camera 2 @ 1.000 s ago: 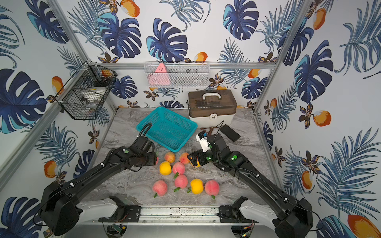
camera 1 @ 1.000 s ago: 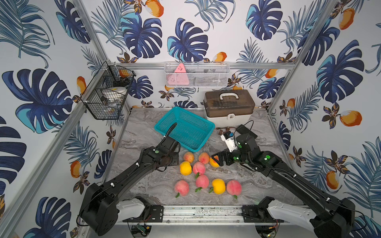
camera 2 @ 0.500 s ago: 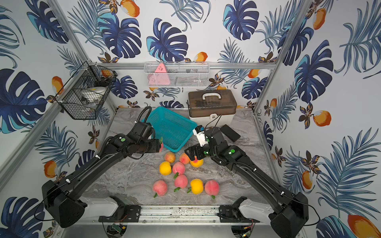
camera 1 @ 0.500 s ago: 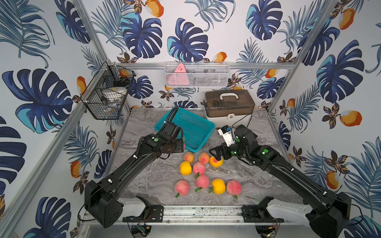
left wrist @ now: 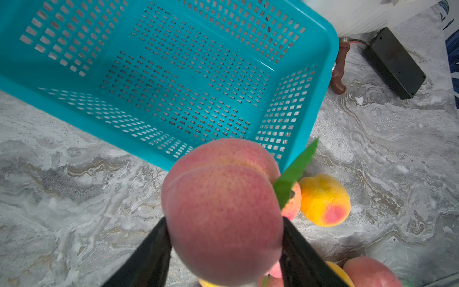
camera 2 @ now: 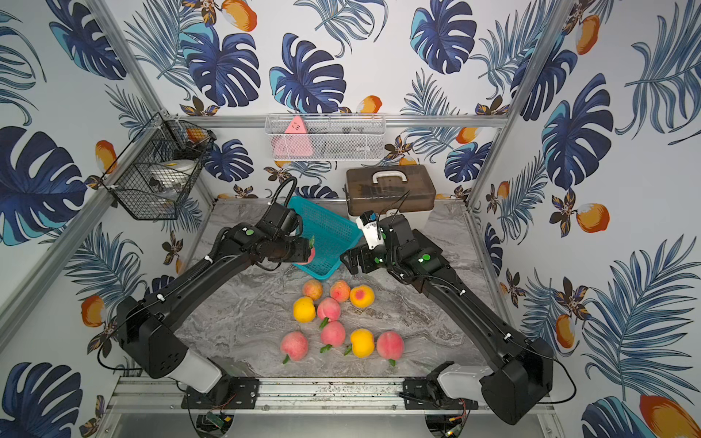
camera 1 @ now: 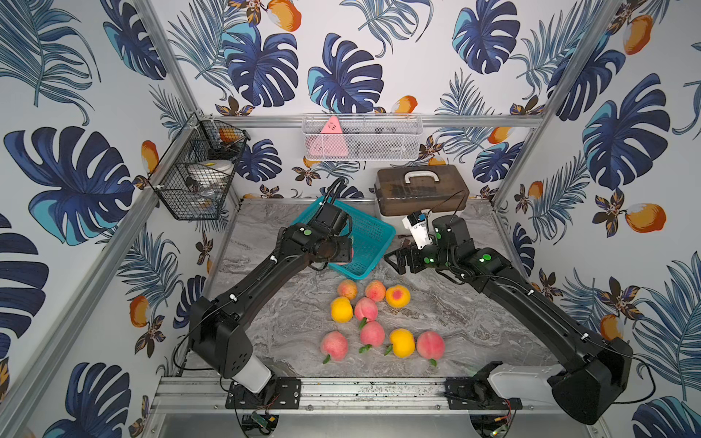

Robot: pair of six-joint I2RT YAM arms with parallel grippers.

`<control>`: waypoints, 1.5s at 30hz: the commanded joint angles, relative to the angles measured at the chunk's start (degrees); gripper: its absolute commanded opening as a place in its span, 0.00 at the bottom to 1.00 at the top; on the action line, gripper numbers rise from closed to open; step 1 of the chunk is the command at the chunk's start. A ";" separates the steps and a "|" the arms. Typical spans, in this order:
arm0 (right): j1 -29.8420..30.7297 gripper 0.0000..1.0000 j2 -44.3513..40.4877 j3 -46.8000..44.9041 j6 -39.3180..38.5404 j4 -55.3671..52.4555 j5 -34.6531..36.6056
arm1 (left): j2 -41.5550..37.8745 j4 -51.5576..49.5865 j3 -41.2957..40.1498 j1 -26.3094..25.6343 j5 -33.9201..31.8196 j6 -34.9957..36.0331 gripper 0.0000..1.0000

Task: Put the peaches into the basket
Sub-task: Place the peach in the basket.

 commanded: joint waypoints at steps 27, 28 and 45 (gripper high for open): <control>-4.27 1.00 9.60 6.09 1.43 2.32 -4.13 | 22.59 4.77 19.14 3.77 -8.37 5.56 0.61; -4.27 1.00 9.73 6.18 1.43 2.43 -4.14 | 22.96 5.28 19.11 4.28 -8.90 5.92 0.61; -4.53 1.00 10.56 5.42 0.86 3.11 -5.99 | 29.43 13.14 19.06 9.51 -9.63 10.05 0.61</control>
